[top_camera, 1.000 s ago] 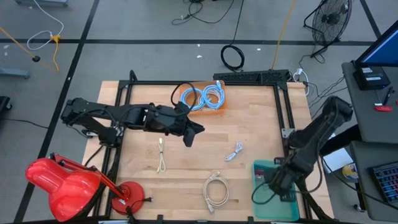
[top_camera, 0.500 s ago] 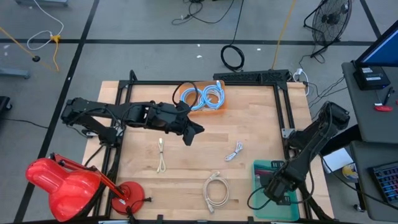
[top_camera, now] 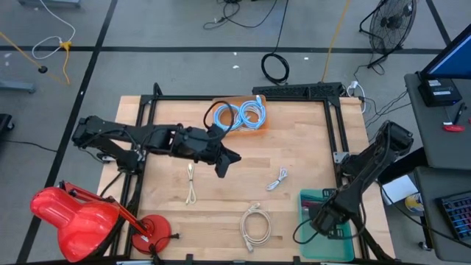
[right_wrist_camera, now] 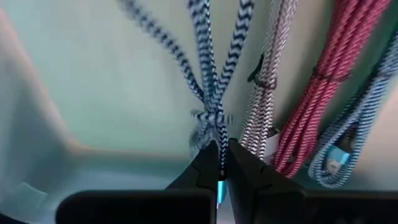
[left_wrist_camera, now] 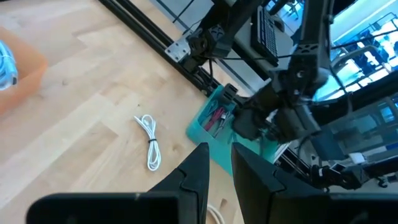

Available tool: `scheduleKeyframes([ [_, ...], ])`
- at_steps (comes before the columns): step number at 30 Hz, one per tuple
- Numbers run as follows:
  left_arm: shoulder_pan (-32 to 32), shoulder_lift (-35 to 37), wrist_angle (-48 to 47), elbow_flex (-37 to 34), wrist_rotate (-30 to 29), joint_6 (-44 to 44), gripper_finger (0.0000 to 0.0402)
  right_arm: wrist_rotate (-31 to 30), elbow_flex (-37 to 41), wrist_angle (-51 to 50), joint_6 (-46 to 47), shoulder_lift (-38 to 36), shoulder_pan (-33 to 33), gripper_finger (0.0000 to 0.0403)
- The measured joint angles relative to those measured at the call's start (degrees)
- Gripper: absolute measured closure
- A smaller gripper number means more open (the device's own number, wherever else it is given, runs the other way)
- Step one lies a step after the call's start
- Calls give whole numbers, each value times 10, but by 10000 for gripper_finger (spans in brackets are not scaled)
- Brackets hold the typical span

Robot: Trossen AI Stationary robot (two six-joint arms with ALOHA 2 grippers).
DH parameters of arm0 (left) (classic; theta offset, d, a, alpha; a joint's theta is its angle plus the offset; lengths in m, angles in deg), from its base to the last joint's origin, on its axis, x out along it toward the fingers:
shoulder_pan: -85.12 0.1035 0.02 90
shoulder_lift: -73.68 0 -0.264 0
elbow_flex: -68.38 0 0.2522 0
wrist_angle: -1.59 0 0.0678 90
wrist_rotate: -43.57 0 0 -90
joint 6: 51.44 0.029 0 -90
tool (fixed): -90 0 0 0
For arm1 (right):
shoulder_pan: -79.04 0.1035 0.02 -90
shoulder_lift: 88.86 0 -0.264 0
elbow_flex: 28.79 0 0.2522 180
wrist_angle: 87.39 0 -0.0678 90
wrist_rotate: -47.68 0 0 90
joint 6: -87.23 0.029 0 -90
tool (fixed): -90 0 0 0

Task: Pick & Place USB Port
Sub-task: Put the small blue charger cable into the green bin, then put the small yellow charger cable into the green bin

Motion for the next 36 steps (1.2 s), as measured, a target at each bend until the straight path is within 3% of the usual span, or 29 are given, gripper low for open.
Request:
scheduleKeyframes([
  [12,-2,0,0,0,-10,-8,332,-5,15,39,-28,0,-15,398],
  [27,-2,0,0,0,-17,-8,332,-17,16,38,-45,0,-15,314],
  [36,-2,0,0,0,-17,-10,332,28,16,100,-15,-14,-13,325],
])
